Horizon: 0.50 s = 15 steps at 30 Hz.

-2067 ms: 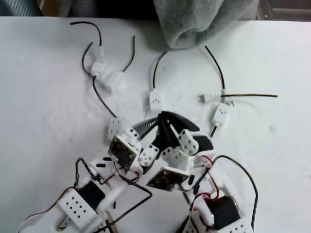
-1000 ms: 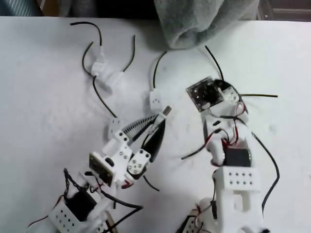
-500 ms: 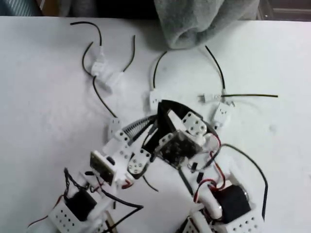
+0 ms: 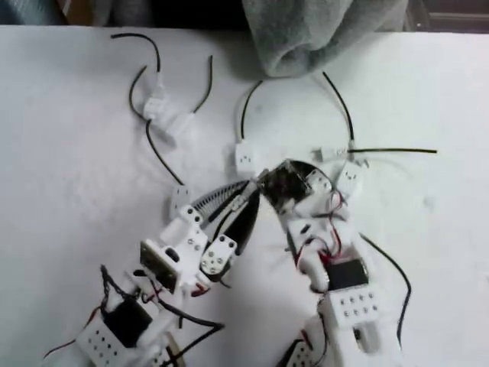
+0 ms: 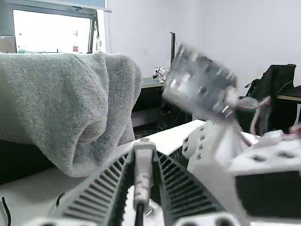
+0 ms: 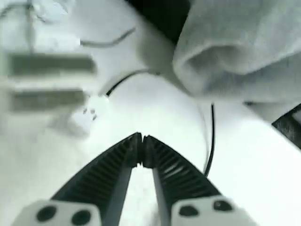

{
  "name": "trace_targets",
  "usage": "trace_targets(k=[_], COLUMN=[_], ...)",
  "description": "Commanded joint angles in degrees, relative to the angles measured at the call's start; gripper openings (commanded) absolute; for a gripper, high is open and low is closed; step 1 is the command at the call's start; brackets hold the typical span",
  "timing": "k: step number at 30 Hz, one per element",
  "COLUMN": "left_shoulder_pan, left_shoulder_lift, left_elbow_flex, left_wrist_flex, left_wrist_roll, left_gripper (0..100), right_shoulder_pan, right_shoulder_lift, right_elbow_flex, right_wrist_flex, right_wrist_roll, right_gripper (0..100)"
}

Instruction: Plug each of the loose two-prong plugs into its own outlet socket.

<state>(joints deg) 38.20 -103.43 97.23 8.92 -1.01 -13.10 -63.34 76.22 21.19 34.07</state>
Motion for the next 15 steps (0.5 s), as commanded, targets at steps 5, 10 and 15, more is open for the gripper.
trace_targets(k=[5,10,15], left_shoulder_pan=[-5.4,-11.1,-19.3], left_shoulder_lift=[-0.7,-0.7,-0.4], left_elbow_flex=[-0.2,-0.2,-3.3], left_wrist_flex=[-1.4,-1.4,1.8], left_wrist_roll=[0.5,0.6,3.2], left_gripper=[2,2,2], right_shoulder_pan=[9.1,14.9,16.1], right_shoulder_lift=[12.0,10.2,9.0], right_elbow_flex=[-12.7,-21.1,-22.1], right_wrist_flex=[0.5,10.2,21.1], right_wrist_roll=[-0.6,-9.5,-15.7], right_gripper=[1.9,1.9,2.0])
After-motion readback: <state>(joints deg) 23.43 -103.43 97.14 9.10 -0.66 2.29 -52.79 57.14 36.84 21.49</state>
